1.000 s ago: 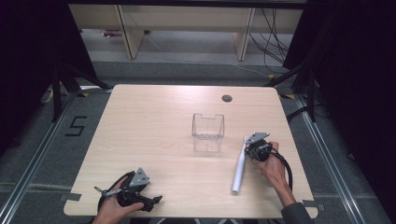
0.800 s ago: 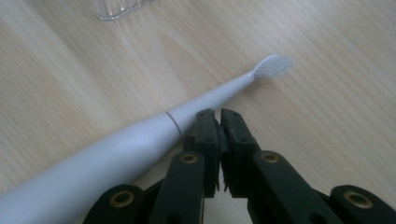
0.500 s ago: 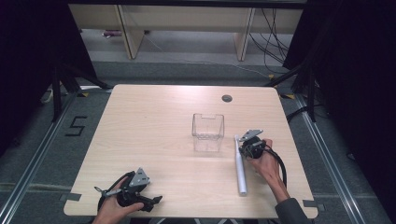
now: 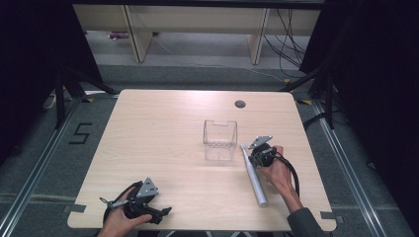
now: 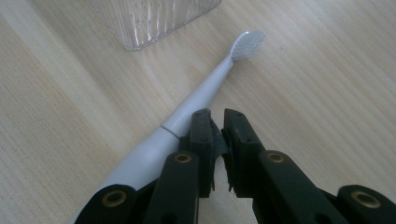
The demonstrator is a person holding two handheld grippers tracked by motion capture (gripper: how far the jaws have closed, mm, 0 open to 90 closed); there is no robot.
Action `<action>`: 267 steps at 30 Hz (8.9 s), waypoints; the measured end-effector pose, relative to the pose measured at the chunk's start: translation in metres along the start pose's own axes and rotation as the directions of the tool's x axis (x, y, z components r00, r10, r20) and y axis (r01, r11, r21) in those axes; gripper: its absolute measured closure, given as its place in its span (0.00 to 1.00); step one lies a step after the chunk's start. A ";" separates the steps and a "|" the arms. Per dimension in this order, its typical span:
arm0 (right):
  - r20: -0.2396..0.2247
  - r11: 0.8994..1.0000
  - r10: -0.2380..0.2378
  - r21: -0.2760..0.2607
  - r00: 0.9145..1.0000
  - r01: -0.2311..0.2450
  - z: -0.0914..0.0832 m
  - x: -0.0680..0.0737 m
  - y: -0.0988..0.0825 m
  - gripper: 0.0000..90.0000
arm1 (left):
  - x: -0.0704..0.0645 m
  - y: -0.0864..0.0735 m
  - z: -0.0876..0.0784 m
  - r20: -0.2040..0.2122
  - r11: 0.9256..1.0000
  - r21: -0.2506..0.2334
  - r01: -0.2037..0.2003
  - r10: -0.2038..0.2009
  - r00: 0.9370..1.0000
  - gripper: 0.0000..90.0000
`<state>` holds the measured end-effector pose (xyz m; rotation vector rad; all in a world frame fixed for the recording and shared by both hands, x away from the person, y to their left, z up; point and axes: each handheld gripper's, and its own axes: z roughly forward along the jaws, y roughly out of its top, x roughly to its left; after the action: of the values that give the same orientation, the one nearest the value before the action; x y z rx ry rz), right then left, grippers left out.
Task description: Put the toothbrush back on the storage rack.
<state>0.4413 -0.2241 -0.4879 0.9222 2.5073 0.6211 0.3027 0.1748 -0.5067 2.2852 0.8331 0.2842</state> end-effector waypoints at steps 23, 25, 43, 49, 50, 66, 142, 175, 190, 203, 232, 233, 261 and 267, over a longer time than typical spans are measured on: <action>-0.107 0.964 0.215 0.180 0.971 -0.194 -0.038 0.018 0.007 0.49 | 0.001 0.000 0.000 -0.007 1.000 0.003 0.002 -0.002 1.000 0.17; -0.120 0.958 0.230 0.202 0.966 -0.203 -0.037 0.020 0.006 0.52 | 0.001 0.000 0.000 -0.007 1.000 0.003 0.002 -0.002 1.000 0.17; -0.126 0.946 0.194 0.288 0.973 -0.152 -0.025 0.018 0.001 0.55 | 0.001 0.000 0.000 -0.008 1.000 0.003 0.002 -0.002 1.000 0.17; -0.128 0.933 0.215 0.321 0.968 -0.165 -0.026 0.014 -0.001 0.60 | 0.001 0.000 0.001 -0.007 1.000 0.002 0.003 -0.003 1.000 0.17; -0.141 0.931 0.213 0.328 0.967 -0.157 -0.025 0.013 -0.001 0.61 | 0.001 0.000 0.001 -0.008 1.000 0.003 0.003 -0.003 1.000 0.17; -0.156 0.884 0.228 0.447 0.961 -0.137 -0.017 0.002 0.003 0.73 | 0.000 0.000 0.000 0.004 1.000 0.003 0.000 0.000 1.000 0.17; -0.155 0.896 0.315 -0.277 0.936 -0.347 -0.095 -0.055 0.016 0.74 | 0.002 0.001 0.001 -0.006 1.000 -0.004 0.010 -0.010 1.000 0.17; -0.254 0.878 0.181 -0.394 0.950 -0.273 -0.100 -0.028 0.103 0.74 | 0.002 0.000 0.000 0.005 1.000 -0.008 0.012 -0.012 1.000 0.17; -0.272 0.893 0.122 -0.389 0.955 -0.225 -0.083 -0.015 0.136 0.74 | 0.002 0.000 0.000 0.005 1.000 -0.007 0.010 -0.010 1.000 0.17; -0.286 0.907 0.123 -0.357 0.950 -0.224 -0.054 -0.011 0.148 0.74 | 0.002 0.000 0.000 0.000 1.000 -0.006 0.006 -0.006 1.000 0.17; -0.264 0.928 0.073 -0.335 0.962 -0.163 -0.012 0.001 0.131 0.74 | 0.002 0.000 -0.001 -0.001 1.000 -0.006 0.011 -0.011 1.000 0.17; -0.277 0.929 0.081 -0.327 0.957 -0.173 -0.011 0.002 0.130 0.74 | 0.002 0.000 -0.001 0.000 1.000 -0.007 0.013 -0.013 1.000 0.17; -0.247 0.960 0.048 -0.256 0.968 -0.113 0.005 0.009 0.128 0.74 | 0.002 -0.001 -0.001 -0.004 1.000 -0.004 0.008 -0.008 1.000 0.17; -0.251 0.968 0.075 -0.216 0.965 -0.131 0.006 0.011 0.128 0.74 | 0.002 -0.001 -0.001 -0.001 1.000 -0.004 0.011 -0.011 1.000 0.17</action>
<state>0.5003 -0.1275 -0.4277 0.9435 2.5318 1.0935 0.3034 0.1764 -0.5067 2.2758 0.8448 0.2824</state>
